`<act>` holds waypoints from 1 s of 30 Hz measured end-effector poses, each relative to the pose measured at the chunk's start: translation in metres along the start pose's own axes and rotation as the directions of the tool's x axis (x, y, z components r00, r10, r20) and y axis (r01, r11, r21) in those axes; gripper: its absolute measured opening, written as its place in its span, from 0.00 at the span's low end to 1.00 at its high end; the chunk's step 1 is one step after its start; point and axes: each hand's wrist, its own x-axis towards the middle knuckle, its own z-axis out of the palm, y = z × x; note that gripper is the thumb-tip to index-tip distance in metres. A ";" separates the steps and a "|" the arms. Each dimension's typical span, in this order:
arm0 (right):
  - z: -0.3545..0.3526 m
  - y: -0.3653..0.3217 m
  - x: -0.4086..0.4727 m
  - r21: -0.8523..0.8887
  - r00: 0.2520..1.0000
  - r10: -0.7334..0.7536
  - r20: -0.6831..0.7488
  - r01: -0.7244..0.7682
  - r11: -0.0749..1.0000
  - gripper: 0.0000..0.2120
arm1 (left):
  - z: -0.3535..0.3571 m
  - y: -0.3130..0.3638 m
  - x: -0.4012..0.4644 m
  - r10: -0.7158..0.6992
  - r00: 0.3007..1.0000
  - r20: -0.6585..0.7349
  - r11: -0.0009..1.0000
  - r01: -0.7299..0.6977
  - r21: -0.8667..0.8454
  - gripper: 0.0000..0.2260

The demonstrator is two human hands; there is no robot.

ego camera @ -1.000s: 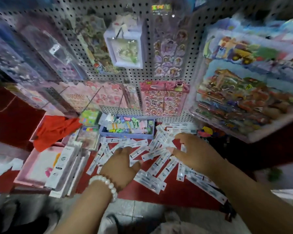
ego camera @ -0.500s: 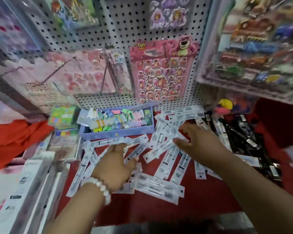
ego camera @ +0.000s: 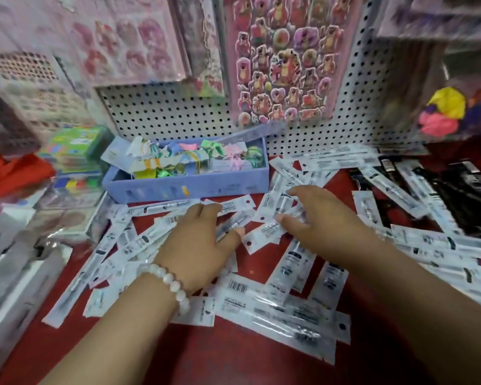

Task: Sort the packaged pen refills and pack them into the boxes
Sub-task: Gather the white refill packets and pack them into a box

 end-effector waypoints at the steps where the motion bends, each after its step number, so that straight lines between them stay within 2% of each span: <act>1: 0.004 0.000 0.000 -0.010 1.000 -0.020 -0.017 0.020 1.000 0.31 | 0.003 -0.001 0.001 0.007 1.000 -0.009 1.000 -0.007 -0.004 0.28; 6: 0.011 0.002 -0.004 -0.008 0.991 -0.088 -0.096 0.088 0.996 0.28 | 0.002 -0.022 -0.010 -0.088 0.996 -0.032 0.994 0.090 0.056 0.34; 9: 0.005 0.016 -0.007 -0.021 0.994 -0.045 -0.097 0.043 0.999 0.30 | -0.005 -0.050 -0.020 -0.204 0.978 -0.051 0.968 0.209 0.139 0.45; 11: -0.001 0.030 -0.016 -0.029 0.993 -0.009 -0.120 0.005 1.000 0.30 | -0.008 -0.075 -0.032 -0.285 0.955 -0.081 0.947 0.294 0.133 0.48; 13: -0.009 0.049 -0.025 -0.100 0.984 0.055 -0.167 -0.072 0.992 0.31 | -0.010 -0.100 -0.044 -0.351 0.932 -0.090 0.924 0.360 0.126 0.49; 16: -0.016 0.082 -0.039 -0.253 0.936 0.273 -0.222 -0.325 0.911 0.34 | -0.012 -0.120 -0.060 -0.414 0.904 -0.102 0.893 0.426 0.144 0.47; 19: -0.008 0.104 -0.055 -0.332 0.878 0.457 -0.139 -0.476 0.814 0.37 | -0.005 -0.114 -0.071 -0.452 0.887 -0.095 0.871 0.462 0.166 0.39; 22: 0.006 0.093 -0.058 -0.324 0.888 0.450 -0.091 -0.454 0.830 0.40 | 0.008 -0.087 -0.069 -0.438 0.893 -0.105 0.878 0.450 0.166 0.35; 26: 0.025 0.057 -0.048 -0.290 0.922 0.386 -0.039 -0.380 0.879 0.40 | 0.040 -0.030 -0.054 -0.430 0.899 -0.087 0.892 0.437 0.111 0.36; 30: 0.047 0.033 -0.044 -0.251 0.955 0.290 -0.056 -0.294 0.922 0.42 | 0.065 0.013 -0.045 -0.418 0.905 -0.080 0.907 0.421 0.018 0.36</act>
